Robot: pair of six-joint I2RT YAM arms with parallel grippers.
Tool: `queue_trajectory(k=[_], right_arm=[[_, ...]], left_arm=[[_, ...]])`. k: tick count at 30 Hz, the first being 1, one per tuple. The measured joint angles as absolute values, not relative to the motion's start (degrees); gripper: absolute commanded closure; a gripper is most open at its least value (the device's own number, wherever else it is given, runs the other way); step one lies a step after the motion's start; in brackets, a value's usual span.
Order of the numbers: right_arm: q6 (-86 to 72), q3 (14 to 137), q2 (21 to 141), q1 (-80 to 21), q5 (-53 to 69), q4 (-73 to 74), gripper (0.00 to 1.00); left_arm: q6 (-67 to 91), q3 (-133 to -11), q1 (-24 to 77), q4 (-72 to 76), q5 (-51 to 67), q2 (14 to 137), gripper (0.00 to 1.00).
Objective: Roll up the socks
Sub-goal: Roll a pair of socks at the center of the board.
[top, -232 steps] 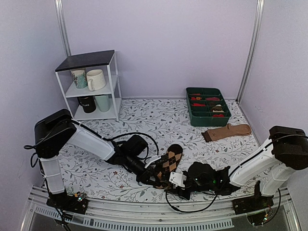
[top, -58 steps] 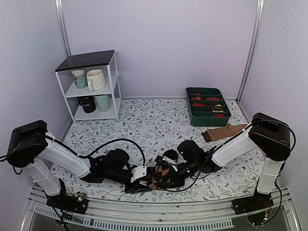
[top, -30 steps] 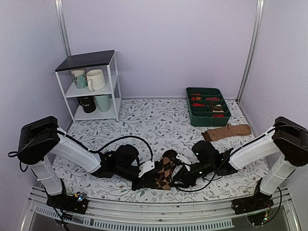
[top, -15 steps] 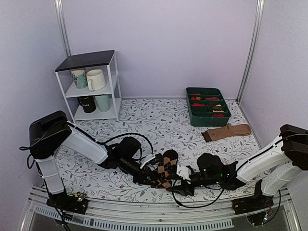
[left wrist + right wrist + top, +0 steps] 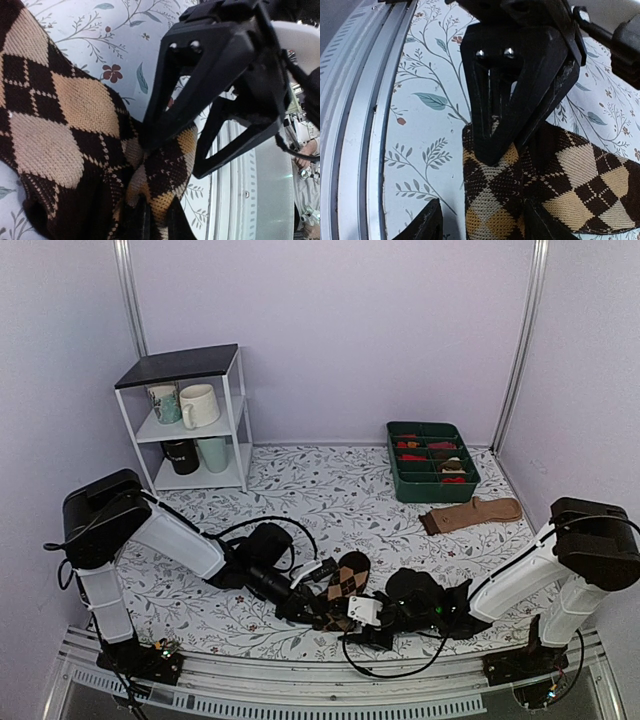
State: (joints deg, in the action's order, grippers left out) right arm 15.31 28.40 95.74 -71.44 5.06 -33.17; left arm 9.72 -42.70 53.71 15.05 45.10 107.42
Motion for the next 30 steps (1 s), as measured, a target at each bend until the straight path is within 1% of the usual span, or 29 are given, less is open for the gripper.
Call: queue_trajectory(k=[2, 5, 6, 8, 9, 10, 11, 13, 14, 15, 17, 20, 23, 26, 30], right_arm=[[15.3, 28.9, 96.9, -71.5, 4.4, -32.7, 0.51], [15.0, 29.5, 98.1, -71.6, 3.4, -31.9, 0.68], [14.7, 30.0, 98.1, -71.6, 3.0, -31.3, 0.72], [14.1, 30.5, 98.3, -71.6, 2.5, -30.6, 0.77], [13.8, 30.5, 98.3, -71.6, 2.4, -30.3, 0.77], [13.3, 30.6, 98.3, -71.6, 2.3, -30.1, 0.76], [12.8, 30.6, 98.3, -71.6, 2.3, -30.0, 0.72], [12.0, 30.8, 98.3, -71.6, 2.3, -29.5, 0.59], [11.6, 31.0, 98.3, -71.6, 2.0, -29.2, 0.55], [11.2, 31.2, 98.3, -71.6, 1.8, -28.8, 0.51], [10.5, 31.4, 98.3, -71.6, 0.8, -28.6, 0.48], [10.4, 30.6, 97.3, -71.7, -0.4, -28.5, 0.46], [11.1, 28.3, 93.7, -71.7, -0.4, -28.1, 0.46], [11.8, 27.7, 89.7, -71.7, 0.6, -28.3, 0.46], [12.7, 27.7, 88.2, -71.7, 2.4, -29.2, 0.46]], left_arm=[[9.7, -42.7, 53.7, 15.1, 45.4, 107.5, 1.00], [9.7, -42.7, 53.5, 15.1, 45.9, 107.7, 1.00], [9.7, -42.7, 53.5, 15.0, 46.1, 107.7, 1.00], [9.7, -42.7, 53.4, 14.9, 46.1, 107.7, 0.97], [9.6, -42.7, 53.4, 14.9, 46.1, 107.7, 0.97], [9.6, -42.7, 53.3, 14.9, 46.1, 107.7, 0.98], [9.6, -42.7, 53.3, 14.9, 46.2, 107.7, 0.99], [9.4, -43.0, 53.2, 14.4, 46.2, 107.8, 1.00], [9.3, -43.3, 53.2, 14.1, 46.5, 108.0, 1.00], [9.2, -43.5, 53.2, 14.0, 46.9, 108.2, 1.00], [9.0, -43.7, 53.1, 13.8, 47.5, 108.5, 1.00], [8.8, -43.7, 53.0, 13.8, 47.8, 108.7, 1.00], [8.6, -43.7, 52.9, 13.9, 47.8, 108.7, 1.00], [8.6, -43.7, 52.9, 13.9, 47.8, 108.7, 1.00], [8.6, -43.7, 52.9, 13.9, 47.8, 108.7, 1.00]])
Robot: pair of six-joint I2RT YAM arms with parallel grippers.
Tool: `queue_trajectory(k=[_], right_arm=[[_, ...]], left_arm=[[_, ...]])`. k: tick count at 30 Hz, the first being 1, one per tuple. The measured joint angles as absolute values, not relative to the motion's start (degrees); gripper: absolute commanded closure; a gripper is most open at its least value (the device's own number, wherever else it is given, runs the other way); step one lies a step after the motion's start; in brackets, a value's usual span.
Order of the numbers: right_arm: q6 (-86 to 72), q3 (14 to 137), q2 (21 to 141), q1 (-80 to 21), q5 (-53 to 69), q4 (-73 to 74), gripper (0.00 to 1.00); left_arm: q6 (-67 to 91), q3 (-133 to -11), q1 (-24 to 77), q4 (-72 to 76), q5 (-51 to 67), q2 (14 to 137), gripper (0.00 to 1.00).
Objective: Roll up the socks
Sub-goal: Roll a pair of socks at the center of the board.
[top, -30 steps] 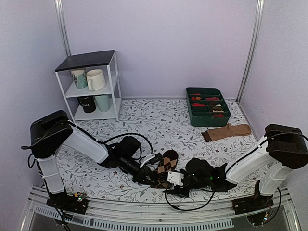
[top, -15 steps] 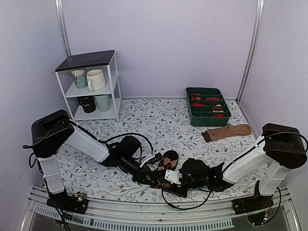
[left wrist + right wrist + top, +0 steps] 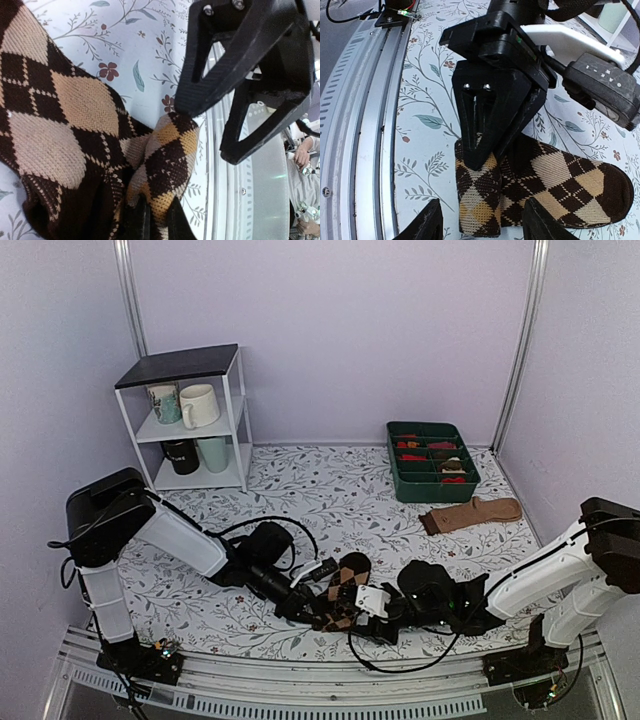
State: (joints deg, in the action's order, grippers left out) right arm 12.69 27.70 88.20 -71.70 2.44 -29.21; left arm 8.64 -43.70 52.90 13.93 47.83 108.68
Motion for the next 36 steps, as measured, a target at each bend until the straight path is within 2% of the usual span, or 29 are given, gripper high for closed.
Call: queue_trajectory(k=[10, 21, 26, 30, 34, 36], right_arm=[[12.9, 31.3, 94.0, -71.7, 5.8, -29.2, 0.47], [12.5, 32.6, 96.7, -71.7, 6.0, -28.9, 0.55], [11.3, 34.0, 98.1, -71.7, 5.7, -27.9, 0.66], [10.3, 34.9, 98.7, -71.3, 5.3, -26.9, 0.75], [8.5, 35.2, 99.1, -70.4, 6.7, -26.7, 0.78], [7.3, 35.2, 99.2, -69.8, 7.8, -26.8, 0.79]], left_arm=[[8.6, -43.6, 52.9, 14.0, 47.8, 108.7, 1.00], [8.6, -43.6, 52.9, 14.1, 47.8, 108.7, 1.00], [8.6, -43.6, 52.9, 14.0, 47.8, 108.7, 0.97], [8.6, -43.7, 52.9, 13.9, 47.8, 108.7, 0.90], [8.4, -43.4, 52.9, 13.8, 46.9, 107.8, 0.70], [8.0, -42.7, 52.9, 13.6, 45.2, 106.1, 0.68]])
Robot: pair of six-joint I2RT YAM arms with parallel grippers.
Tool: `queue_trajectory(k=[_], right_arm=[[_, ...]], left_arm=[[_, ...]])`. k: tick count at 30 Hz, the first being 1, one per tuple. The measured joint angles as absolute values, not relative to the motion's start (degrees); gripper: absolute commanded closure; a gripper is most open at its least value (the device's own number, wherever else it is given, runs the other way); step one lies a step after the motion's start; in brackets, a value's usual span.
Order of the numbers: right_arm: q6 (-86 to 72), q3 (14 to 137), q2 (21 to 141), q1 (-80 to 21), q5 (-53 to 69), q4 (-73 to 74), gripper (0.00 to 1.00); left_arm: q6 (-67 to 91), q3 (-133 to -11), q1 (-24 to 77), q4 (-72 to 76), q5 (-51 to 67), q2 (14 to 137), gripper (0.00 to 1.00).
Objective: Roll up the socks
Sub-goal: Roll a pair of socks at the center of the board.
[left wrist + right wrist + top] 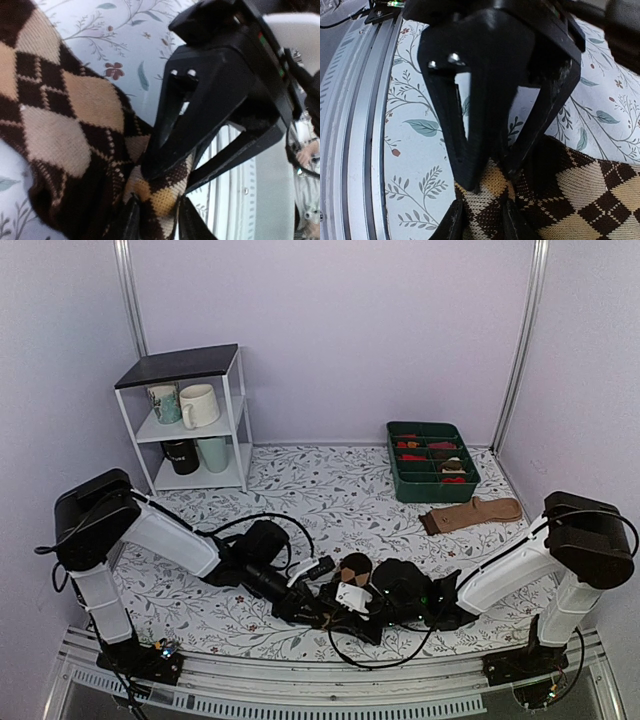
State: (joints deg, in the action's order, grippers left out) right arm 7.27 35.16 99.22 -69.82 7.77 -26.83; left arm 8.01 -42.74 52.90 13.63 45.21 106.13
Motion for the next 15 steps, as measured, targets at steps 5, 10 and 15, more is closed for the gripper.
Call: queue_trajectory(k=[5, 10, 15], right_arm=[[4.3, 34.7, 99.7, -67.4, 12.1, -28.0, 0.79], [0.5, 34.5, 101.4, -63.4, 20.4, -29.9, 0.79], [-4.4, 36.2, 103.8, -58.8, 30.8, -29.3, 0.79]], left_arm=[[5.9, -39.3, 53.0, 11.9, 38.3, 98.7, 0.68], [1.4, -33.1, 54.1, 13.8, 32.8, 87.8, 0.69], [-5.1, -28.0, 58.7, 18.8, 28.3, 80.9, 0.65]])
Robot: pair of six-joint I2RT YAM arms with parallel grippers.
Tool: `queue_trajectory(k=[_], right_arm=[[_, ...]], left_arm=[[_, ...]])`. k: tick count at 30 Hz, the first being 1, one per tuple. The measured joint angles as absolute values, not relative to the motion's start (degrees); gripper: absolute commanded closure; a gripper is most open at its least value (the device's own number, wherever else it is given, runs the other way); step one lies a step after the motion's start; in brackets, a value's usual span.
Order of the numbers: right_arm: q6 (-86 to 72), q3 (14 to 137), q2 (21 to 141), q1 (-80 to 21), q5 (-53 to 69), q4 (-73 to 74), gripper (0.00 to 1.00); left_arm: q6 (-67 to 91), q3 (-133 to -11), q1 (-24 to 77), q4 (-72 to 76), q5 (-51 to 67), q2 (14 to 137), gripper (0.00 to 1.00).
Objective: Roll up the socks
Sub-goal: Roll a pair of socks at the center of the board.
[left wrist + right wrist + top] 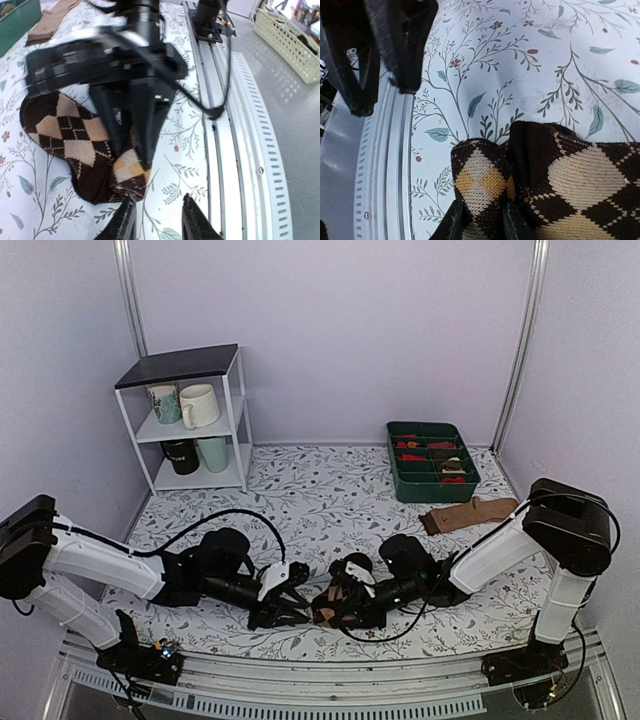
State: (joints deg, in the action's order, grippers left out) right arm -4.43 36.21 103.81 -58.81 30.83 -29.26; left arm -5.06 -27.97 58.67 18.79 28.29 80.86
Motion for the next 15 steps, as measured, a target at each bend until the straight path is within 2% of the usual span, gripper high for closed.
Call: queue_trajectory(k=[8, 11, 15], right_arm=[[-8.1, 40.4, 106.4, -56.4, 39.1, -22.6, 0.79], [-8.2, 40.9, 106.7, -56.4, 40.0, -21.6, 0.79], [-8.2, 41.4, 107.0, -56.3, 41.1, -20.8, 0.79]], left_arm=[[-11.6, -27.3, 62.6, 23.9, 24.7, 86.2, 0.63], [-13.0, -27.6, 62.8, 24.8, 23.1, 89.7, 0.56], [-14.1, -27.7, 62.9, 26.3, 21.3, 91.7, 0.55]])
